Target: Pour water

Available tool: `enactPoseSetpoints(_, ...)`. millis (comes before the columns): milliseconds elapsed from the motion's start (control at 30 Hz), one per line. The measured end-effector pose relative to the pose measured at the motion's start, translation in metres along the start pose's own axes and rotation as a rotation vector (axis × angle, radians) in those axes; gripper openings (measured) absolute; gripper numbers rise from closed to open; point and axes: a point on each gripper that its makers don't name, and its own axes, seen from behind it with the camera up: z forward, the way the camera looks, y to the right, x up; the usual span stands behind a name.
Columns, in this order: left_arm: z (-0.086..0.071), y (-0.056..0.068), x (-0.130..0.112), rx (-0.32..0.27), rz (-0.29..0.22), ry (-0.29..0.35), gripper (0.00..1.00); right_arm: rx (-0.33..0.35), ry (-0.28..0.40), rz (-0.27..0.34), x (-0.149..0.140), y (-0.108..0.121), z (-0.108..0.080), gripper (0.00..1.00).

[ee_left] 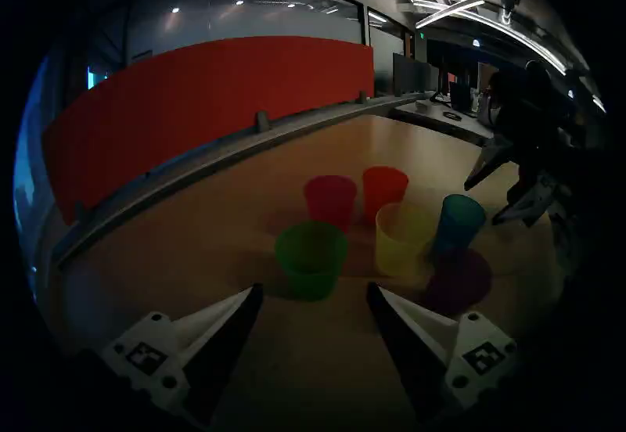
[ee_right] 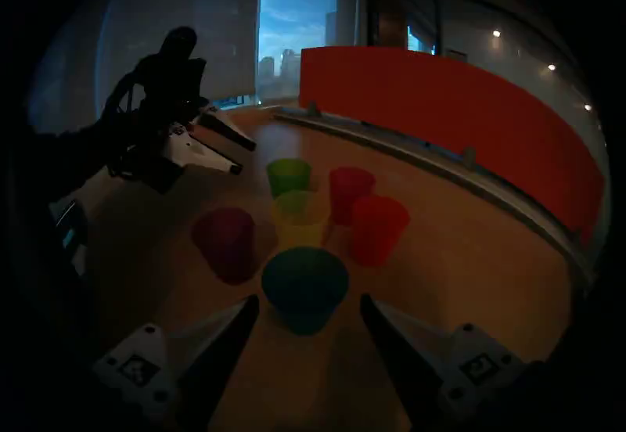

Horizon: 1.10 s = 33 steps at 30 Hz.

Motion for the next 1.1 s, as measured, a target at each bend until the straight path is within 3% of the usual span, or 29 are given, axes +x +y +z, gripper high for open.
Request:
enactPoseSetpoints(700,0.040,-0.012,-0.017,-0.016,0.030,-0.072,0.99,0.022,-0.026,-0.007,-0.010,0.002,0.038,0.96)
enactPoseSetpoints(1100,0.058,-0.007,-0.015,-0.050,0.043,-0.085,0.99,0.044,-0.026,-0.010,-0.008,0.001,0.052,0.95)
